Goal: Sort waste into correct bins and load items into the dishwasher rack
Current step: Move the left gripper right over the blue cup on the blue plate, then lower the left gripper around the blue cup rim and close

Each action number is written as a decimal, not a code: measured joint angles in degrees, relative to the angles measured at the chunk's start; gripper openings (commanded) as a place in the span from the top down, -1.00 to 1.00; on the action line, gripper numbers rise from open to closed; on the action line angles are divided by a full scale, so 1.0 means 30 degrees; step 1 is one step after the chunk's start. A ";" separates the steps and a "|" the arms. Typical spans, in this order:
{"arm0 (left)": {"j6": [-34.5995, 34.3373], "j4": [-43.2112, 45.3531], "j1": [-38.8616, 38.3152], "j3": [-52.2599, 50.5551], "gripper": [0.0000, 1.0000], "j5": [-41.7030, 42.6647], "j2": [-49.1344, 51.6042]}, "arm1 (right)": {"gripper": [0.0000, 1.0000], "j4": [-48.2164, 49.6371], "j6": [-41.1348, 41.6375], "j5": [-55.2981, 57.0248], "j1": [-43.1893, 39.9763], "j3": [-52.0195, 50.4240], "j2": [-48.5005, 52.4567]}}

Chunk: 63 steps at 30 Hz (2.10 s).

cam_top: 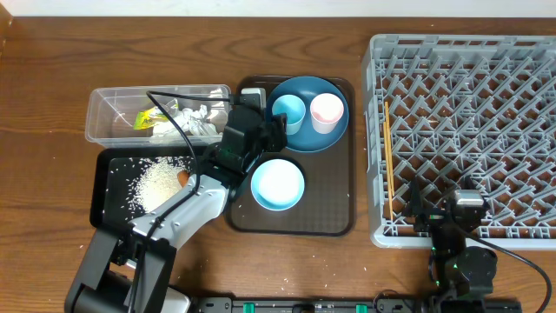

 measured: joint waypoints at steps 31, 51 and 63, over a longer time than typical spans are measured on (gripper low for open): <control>-0.0517 0.0634 -0.0044 0.0000 -0.07 0.0262 0.1056 | -0.99 0.0000 0.0000 0.0000 0.0000 0.0000 0.0000; -0.0998 0.0627 -0.0044 0.0000 0.09 0.0262 0.1370 | -0.99 0.0000 0.0000 0.0000 0.0000 0.0000 0.0000; -0.0998 0.0102 -0.0044 0.0000 0.10 0.0262 0.1370 | -0.99 0.0000 0.0000 0.0000 0.0000 0.0000 0.0000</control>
